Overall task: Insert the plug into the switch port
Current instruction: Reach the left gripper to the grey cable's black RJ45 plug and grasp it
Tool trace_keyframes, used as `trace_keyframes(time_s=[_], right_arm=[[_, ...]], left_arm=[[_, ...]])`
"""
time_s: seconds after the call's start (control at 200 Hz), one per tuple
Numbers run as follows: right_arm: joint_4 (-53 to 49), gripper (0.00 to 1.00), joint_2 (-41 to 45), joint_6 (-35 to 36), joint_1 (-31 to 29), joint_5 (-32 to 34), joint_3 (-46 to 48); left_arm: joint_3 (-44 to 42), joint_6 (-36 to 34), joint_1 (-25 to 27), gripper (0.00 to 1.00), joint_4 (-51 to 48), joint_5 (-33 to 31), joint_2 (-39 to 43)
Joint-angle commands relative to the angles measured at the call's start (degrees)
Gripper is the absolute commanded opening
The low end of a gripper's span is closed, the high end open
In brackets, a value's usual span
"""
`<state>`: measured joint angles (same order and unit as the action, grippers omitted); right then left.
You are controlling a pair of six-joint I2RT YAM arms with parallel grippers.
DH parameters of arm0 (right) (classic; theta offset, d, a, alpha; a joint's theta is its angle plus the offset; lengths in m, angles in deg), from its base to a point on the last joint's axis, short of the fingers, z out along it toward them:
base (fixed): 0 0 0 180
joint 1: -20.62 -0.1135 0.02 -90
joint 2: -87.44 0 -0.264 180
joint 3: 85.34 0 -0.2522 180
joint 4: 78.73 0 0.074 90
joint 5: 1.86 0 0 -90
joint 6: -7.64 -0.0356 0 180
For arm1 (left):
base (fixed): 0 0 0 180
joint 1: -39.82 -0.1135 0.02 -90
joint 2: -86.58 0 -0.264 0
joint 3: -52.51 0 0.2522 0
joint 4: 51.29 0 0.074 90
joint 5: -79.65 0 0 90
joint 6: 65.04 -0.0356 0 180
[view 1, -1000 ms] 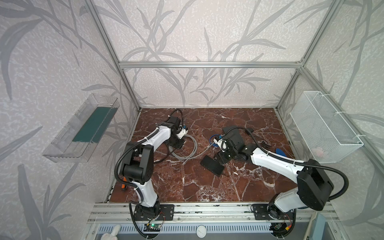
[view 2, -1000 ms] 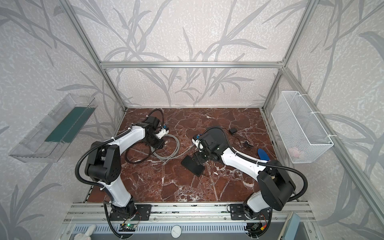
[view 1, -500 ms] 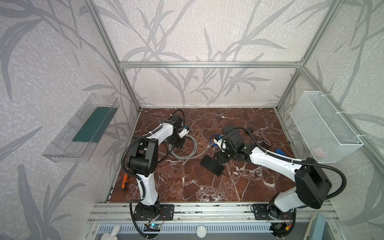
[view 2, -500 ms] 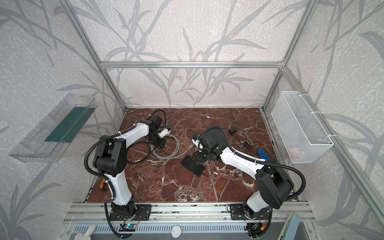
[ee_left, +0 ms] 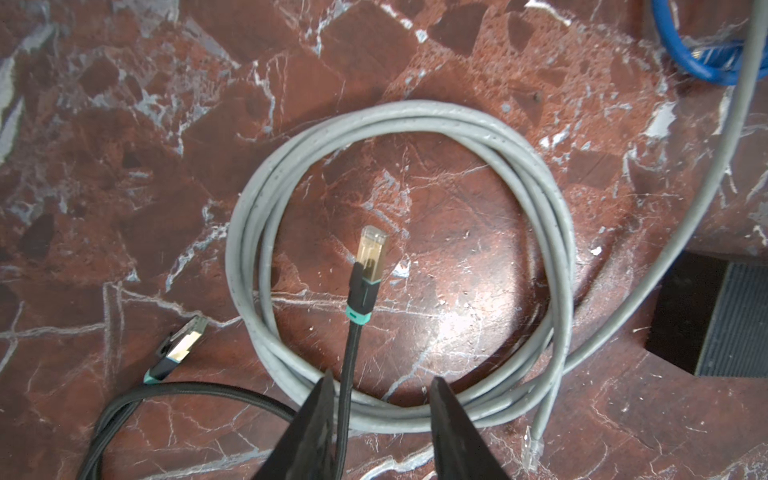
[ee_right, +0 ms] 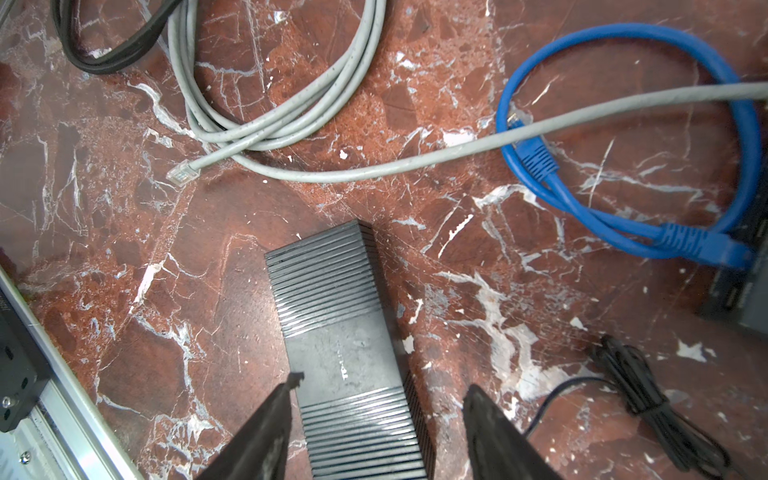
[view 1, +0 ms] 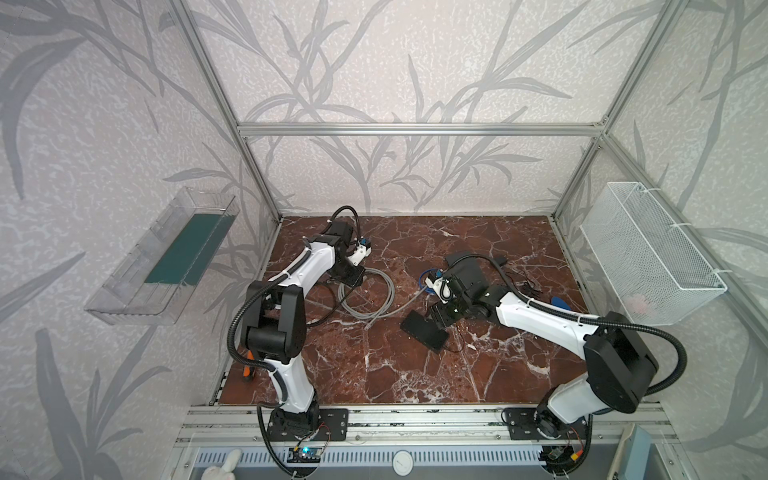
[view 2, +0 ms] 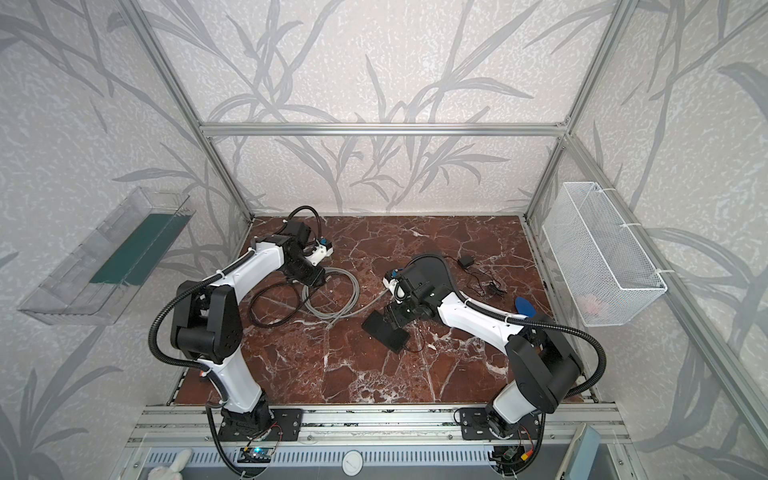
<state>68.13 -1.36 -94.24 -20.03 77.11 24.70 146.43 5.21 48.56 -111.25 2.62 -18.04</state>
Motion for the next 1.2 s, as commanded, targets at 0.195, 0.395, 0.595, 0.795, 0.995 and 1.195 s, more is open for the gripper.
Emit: trace_keyframes(time_s=[0.195, 0.395, 0.595, 0.795, 0.995, 1.195], right_arm=[[-0.2, 0.64, -0.9, 0.0, 0.2, -1.1, -2.1], [-0.9, 0.64, -0.6, 0.1, 0.2, -0.9, -2.0], [-1.3, 0.64, -0.4, 0.3, 0.2, -0.6, -2.0], [-1.4, 0.64, -0.7, 0.4, 0.2, -0.8, -2.2], [-1.7, 0.63, -1.1, 0.6, 0.2, -0.9, -2.9], [-1.7, 0.63, -1.3, 0.6, 0.2, -0.9, -2.9]], left_arm=[[0.2, -0.9, -0.6, 0.4, -0.1, 1.6, -5.5], [0.4, -0.1, -1.6, 0.37, 1.2, 3.7, -7.3], [0.0, 0.6, -3.1, 0.33, 2.6, 7.6, -7.3], [0.0, 0.9, -3.8, 0.31, 3.1, 9.0, -8.6], [0.4, 1.0, -4.1, 0.31, 3.8, 10.3, -9.8], [0.1, 2.1, -4.8, 0.27, 5.5, 13.1, -9.6]])
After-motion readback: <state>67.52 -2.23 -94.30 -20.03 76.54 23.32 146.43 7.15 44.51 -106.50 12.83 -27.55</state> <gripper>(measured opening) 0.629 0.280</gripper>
